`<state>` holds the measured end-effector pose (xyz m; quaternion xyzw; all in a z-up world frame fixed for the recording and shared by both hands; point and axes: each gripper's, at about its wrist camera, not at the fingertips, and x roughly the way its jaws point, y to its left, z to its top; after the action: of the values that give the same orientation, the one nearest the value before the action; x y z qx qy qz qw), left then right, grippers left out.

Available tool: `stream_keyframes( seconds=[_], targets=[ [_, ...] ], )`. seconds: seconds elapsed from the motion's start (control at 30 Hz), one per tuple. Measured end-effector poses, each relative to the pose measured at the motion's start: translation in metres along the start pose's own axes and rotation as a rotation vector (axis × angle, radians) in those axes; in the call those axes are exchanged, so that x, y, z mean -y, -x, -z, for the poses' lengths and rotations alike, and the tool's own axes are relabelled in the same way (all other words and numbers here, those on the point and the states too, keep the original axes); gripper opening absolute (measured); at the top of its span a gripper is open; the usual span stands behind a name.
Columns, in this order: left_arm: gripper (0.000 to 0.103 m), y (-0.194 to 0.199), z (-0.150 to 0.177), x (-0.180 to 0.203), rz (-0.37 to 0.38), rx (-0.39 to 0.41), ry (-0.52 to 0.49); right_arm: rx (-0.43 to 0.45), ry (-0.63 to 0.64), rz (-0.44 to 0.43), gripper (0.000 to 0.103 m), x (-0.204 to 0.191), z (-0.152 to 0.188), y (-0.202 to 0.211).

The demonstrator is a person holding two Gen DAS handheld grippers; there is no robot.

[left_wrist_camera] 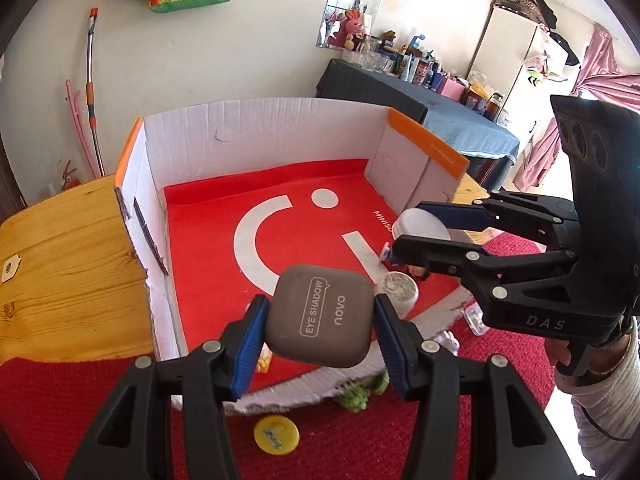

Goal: Organize objects
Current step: 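Lift the eye shadow case and white container and carry both over the box, then lower the eye shadow case with the left tool while the right lowers the white container onto the box floor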

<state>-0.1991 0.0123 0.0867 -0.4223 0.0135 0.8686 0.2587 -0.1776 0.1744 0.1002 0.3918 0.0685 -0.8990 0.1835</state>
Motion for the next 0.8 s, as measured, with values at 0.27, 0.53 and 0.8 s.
stream_keyframes(
  seconds=[0.27,0.53,0.8],
  targets=[
    [0.055,-0.044,-0.024,-0.019,-0.001,-0.085,0.029,-0.126,-0.016,0.040,0.040,0.023,-0.018,-0.055],
    [0.055,-0.066,-0.030,-0.024,-0.020,-0.134,0.002,-0.219,0.018,0.050,0.040,0.030,-0.014,-0.082],
    [0.055,-0.078,-0.031,-0.031,-0.034,-0.183,0.009,-0.281,0.058,0.050,0.040,0.026,-0.017,-0.092]
  ],
)
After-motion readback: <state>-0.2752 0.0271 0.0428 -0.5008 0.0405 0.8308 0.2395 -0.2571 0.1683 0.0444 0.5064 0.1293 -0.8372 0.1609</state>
